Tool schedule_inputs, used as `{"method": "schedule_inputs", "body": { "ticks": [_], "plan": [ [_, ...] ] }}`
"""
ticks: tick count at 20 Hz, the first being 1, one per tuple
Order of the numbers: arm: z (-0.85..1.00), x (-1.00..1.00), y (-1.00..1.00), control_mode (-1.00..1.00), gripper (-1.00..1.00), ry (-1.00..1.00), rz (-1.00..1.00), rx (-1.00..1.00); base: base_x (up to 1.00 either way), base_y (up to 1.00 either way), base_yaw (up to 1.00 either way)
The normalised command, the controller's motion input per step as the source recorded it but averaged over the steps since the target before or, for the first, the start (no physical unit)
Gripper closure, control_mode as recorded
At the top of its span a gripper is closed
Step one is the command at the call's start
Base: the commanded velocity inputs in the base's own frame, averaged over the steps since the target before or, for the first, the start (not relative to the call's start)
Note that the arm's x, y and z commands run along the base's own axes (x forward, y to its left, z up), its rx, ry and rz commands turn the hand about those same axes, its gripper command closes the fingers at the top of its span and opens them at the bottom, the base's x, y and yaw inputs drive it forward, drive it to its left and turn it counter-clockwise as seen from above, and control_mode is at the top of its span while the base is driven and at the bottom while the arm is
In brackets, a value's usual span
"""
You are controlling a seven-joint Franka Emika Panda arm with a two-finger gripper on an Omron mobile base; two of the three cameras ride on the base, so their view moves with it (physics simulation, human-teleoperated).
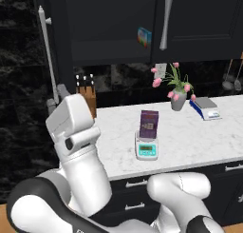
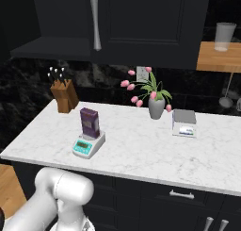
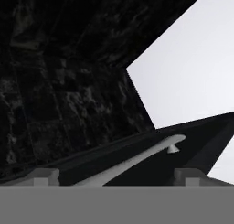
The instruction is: Pick the cereal and place it on the digital scale for weighing, and close the cabinet.
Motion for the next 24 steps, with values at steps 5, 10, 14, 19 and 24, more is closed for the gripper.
{"method": "schedule_inputs", "body": {
  "ticks": [5, 10, 14, 19, 24],
  "plan": [
    [-0.74, 0.25, 0.84, -1.00, -1.00, 0.09, -0.14, 0.19, 0.00, 0.00, 0.00],
    [-0.25, 0.90, 0.29, -1.00, -1.00, 0.17, -0.21, 0.24, 0.00, 0.00, 0.00],
    [-0.06, 0.91, 0.14, -1.00, -1.00, 0.16, -0.23, 0.28, 0.00, 0.00, 0.00],
    [0.00, 0.68, -0.09, -1.00, -1.00, 0.14, -0.26, 0.29, 0.00, 0.00, 0.00],
    [0.01, 0.64, -0.31, -1.00, -1.00, 0.14, -0.27, 0.28, 0.00, 0.00, 0.00]
  ]
}}
